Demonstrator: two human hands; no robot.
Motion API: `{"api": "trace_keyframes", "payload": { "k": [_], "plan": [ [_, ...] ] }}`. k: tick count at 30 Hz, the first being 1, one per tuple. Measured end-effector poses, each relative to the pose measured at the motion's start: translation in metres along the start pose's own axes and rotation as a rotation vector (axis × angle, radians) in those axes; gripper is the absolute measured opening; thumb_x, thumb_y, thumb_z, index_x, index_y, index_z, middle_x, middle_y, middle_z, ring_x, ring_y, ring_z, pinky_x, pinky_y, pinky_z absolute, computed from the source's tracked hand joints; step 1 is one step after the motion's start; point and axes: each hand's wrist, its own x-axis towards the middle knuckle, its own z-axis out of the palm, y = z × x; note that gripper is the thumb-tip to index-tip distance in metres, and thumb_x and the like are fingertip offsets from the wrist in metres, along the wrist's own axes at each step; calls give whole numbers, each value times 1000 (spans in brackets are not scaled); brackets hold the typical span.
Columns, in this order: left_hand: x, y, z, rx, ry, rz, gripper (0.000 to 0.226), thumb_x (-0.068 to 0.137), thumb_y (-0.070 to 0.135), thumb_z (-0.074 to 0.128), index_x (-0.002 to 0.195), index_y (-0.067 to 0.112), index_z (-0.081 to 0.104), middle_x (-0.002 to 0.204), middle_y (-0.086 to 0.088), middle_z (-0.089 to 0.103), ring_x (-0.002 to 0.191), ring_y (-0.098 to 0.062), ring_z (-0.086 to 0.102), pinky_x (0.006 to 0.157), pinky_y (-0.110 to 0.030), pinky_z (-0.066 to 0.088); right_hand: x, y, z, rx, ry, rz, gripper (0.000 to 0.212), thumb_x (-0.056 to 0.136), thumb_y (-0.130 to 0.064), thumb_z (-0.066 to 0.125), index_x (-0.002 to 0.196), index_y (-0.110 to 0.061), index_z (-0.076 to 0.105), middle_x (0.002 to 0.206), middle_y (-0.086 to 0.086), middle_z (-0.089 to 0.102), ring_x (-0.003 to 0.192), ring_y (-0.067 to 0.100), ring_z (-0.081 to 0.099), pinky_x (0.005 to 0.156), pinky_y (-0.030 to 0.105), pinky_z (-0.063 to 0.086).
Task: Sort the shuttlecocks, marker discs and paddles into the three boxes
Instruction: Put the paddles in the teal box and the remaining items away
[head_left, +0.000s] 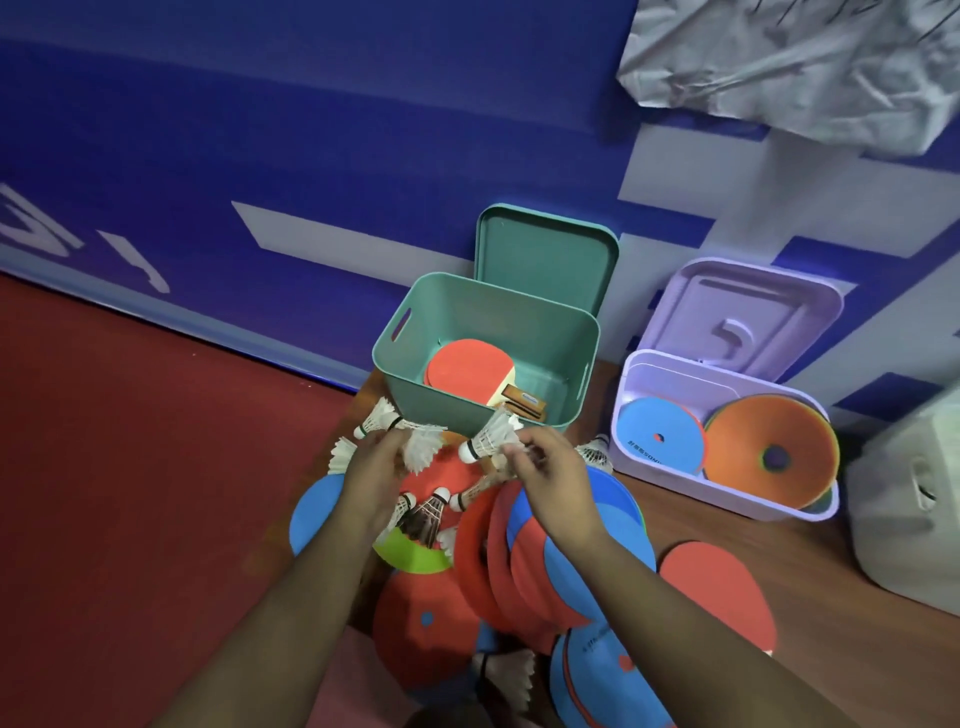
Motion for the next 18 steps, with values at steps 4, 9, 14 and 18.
{"api": "trace_keyframes", "payload": {
  "k": [4,9,14,18],
  "plan": [
    [-31,-8,13,-341,-88,-91,27,94,5,52,107,28,55,83,-5,68,68,-18,64,83,-38,47,-8,-19,-4,61,-41,-47,12,89,-15,66,80,-22,67,78,-6,57,69,8,51,64,18,40],
    [-70,-24,19,-309,-184,-134,6,95,8,52,98,10,58,104,-17,70,92,-28,71,93,-37,52,-26,-13,-1,7,-57,-77,9,91,-19,64,85,-22,69,88,-2,57,84,3,53,78,19,42],
    [-90,-37,9,-116,-179,-74,4,96,13,54,93,13,57,104,-10,73,101,-29,70,98,-39,46,-47,-17,9,51,-148,5,18,86,-26,73,101,-17,69,114,1,47,102,-19,47,93,10,41],
    [-79,-29,-11,167,-203,-23,13,85,31,70,88,20,63,98,-9,65,100,-30,64,86,-35,52,-44,-27,20,349,-201,165,11,82,-12,75,88,-16,68,87,17,72,73,13,66,74,36,55]
  ]
}}
